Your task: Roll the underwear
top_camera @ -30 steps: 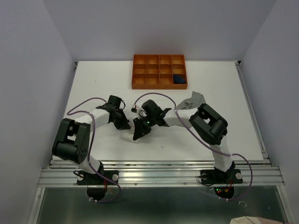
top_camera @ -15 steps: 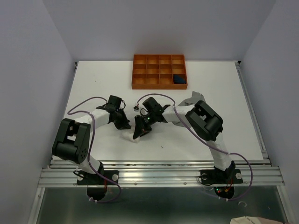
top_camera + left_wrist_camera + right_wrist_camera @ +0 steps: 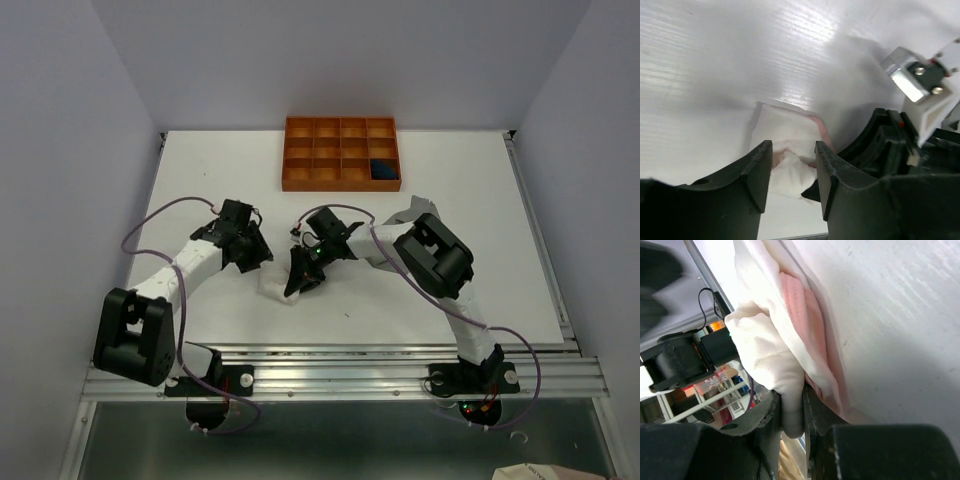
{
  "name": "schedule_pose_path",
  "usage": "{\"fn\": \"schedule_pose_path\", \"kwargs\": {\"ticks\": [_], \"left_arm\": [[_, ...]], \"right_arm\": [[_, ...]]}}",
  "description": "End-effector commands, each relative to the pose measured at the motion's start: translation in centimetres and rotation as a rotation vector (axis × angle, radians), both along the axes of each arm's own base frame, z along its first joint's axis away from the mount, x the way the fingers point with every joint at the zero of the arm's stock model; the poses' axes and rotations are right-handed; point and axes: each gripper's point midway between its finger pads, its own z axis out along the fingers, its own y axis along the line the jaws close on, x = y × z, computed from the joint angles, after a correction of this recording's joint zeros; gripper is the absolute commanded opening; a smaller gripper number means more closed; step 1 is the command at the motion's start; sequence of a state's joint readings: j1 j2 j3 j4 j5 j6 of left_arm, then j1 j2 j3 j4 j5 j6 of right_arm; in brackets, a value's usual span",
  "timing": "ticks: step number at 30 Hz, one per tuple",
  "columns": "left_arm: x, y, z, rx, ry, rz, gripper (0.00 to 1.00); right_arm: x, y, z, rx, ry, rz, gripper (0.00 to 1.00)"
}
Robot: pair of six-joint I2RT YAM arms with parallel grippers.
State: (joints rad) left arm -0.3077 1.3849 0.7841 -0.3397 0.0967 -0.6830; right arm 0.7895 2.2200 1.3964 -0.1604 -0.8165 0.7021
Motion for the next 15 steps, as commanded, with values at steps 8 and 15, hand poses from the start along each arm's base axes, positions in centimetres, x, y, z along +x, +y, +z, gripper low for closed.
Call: {"fn": "schedule_pose_path", "kwargs": {"ticks": [8,15], "left_arm": [[-4.8,0.9,1.3,-0.046,-0.009,0.041,0.71],[-6.6,0.0,-0.5,-0.144,0.01,0.066,0.72]], "right_arm": [[0.1,-2.5,-5.4,-0.218,0.062,-0.092,0.05],[0.0,-2.5,-5.7,-0.218,0.068,-0.087,0.07]]}}
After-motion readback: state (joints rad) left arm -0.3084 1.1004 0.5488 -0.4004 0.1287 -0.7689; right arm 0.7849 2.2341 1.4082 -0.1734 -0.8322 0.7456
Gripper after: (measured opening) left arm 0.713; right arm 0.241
